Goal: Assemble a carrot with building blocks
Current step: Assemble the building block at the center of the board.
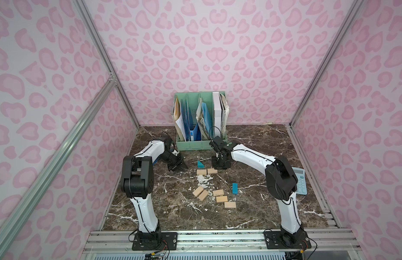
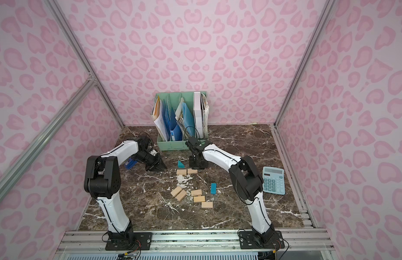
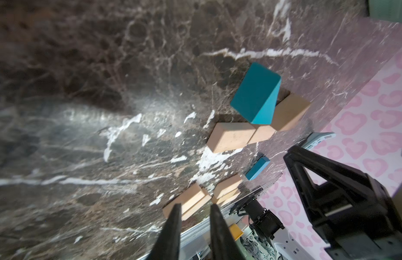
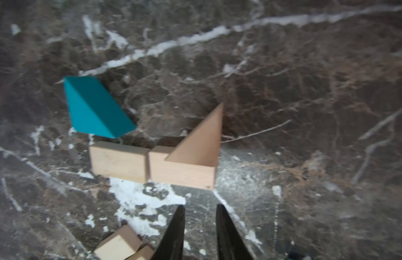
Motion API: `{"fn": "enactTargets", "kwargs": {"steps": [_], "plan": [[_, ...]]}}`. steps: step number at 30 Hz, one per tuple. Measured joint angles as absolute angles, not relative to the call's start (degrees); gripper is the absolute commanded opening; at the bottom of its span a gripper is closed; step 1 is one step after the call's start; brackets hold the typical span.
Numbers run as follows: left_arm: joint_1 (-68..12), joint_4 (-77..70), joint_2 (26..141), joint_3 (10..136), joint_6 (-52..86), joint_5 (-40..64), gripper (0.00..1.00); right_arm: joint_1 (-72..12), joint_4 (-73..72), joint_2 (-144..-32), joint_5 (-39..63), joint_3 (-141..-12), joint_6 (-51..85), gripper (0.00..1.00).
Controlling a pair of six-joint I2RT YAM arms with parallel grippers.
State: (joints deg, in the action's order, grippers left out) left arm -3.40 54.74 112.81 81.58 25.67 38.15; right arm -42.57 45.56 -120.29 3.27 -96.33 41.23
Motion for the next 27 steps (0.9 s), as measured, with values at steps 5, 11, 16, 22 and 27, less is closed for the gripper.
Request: {"fn": "enactTargets", "kwargs": {"steps": [5, 11, 16, 22, 27], "plan": [[-3.8, 52.6, 115.3, 83.0, 26.9, 38.7, 0.00, -41.1, 45.3, -120.7, 3.3, -95.5, 40.6, 0.17], [-4.9, 51.5, 117.9, 84.9, 27.5, 38.3, 0.00, -40.8, 44.6, -122.5, 3.3, -95.0, 40.4, 0.10], [-5.6, 51.5, 118.9, 84.9, 28.1, 37.6, 0.00, -40.8, 44.3, -122.9, 3.3, -94.6, 40.4, 0.09], [-6.1, 51.5, 120.1, 84.8, 27.9, 36.1, 0.02, -40.1, 43.4, -123.1, 3.4, -94.4, 40.2, 0.12], [-6.9, 51.5, 120.8, 84.9, 28.3, 34.7, 0.16, -39.6, 43.3, -123.7, 3.7, -94.4, 39.3, 0.12]]}}
